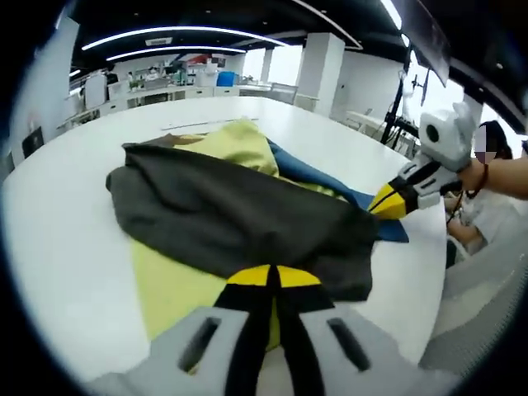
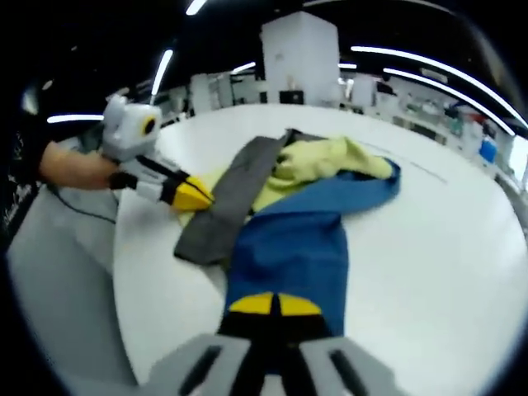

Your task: Fold the garment on the visible template until the final outline fits inside the template.

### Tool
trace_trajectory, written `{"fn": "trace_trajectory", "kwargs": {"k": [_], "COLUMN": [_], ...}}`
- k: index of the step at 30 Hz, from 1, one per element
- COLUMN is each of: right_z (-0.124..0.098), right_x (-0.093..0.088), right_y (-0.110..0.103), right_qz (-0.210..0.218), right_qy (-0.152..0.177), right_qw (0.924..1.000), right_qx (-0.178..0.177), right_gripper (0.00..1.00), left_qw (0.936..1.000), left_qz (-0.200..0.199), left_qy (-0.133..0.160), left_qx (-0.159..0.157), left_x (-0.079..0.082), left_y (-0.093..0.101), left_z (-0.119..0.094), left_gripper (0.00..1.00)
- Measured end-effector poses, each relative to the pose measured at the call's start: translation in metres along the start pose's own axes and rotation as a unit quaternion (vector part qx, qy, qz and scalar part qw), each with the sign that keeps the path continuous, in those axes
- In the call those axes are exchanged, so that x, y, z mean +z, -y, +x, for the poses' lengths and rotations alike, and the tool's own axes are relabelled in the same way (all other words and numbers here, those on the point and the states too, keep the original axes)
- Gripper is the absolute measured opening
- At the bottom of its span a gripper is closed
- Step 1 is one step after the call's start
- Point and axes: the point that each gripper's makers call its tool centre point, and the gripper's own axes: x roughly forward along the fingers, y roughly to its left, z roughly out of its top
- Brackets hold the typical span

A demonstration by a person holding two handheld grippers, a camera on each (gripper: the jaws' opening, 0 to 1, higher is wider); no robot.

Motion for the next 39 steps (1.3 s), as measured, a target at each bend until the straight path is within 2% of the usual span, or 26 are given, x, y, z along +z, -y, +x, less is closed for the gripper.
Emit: {"fn": "trace_trajectory", "kwargs": {"k": [9, 14, 18, 22, 28, 31, 32, 38, 39], "right_z": [-0.003, -0.006, -0.013, -0.022, -0.038, -0.045, -0.048, -0.063, -0.065], "right_x": [0.001, 0.006, 0.015, 0.027, 0.046, 0.051, 0.053, 0.060, 0.061], "right_y": [-0.005, 0.002, 0.009, 0.023, 0.051, 0.062, 0.068, 0.094, 0.098], "right_qz": [0.004, 0.012, 0.006, -0.001, -0.006, -0.004, -0.001, 0.017, 0.023], "right_qy": [0.005, 0.022, 0.034, 0.047, 0.065, 0.069, 0.072, 0.084, 0.087], "right_qw": [1.0000, 0.9997, 0.9992, 0.9979, 0.9945, 0.9929, 0.9921, 0.9876, 0.9867], "right_qx": [0.001, -0.006, -0.018, -0.045, -0.082, -0.097, -0.103, -0.132, -0.136], "right_gripper": [0.00, 0.00, 0.00, 0.00, 0.00, 0.00, 0.00, 0.00, 0.00], "left_qw": [0.9998, 0.9997, 0.9989, 0.9955, 0.9867, 0.9799, 0.9770, 0.9649, 0.9599], "left_qz": [-0.018, -0.019, -0.030, -0.053, -0.089, -0.115, -0.122, -0.147, -0.158], "left_qy": [0.000, 0.013, 0.035, 0.077, 0.125, 0.146, 0.155, 0.180, 0.190], "left_qx": [0.005, 0.010, 0.004, 0.014, 0.053, 0.072, 0.081, 0.122, 0.132], "left_x": [0.000, 0.006, 0.021, 0.046, 0.066, 0.071, 0.071, 0.076, 0.077], "left_y": [-0.001, -0.004, -0.001, -0.009, -0.042, -0.058, -0.068, -0.105, -0.116], "left_z": [-0.001, -0.009, -0.018, -0.032, -0.056, -0.068, -0.073, -0.098, -0.102], "left_gripper": [0.00, 0.00, 0.00, 0.00, 0.00, 0.00, 0.00, 0.00, 0.00]}}
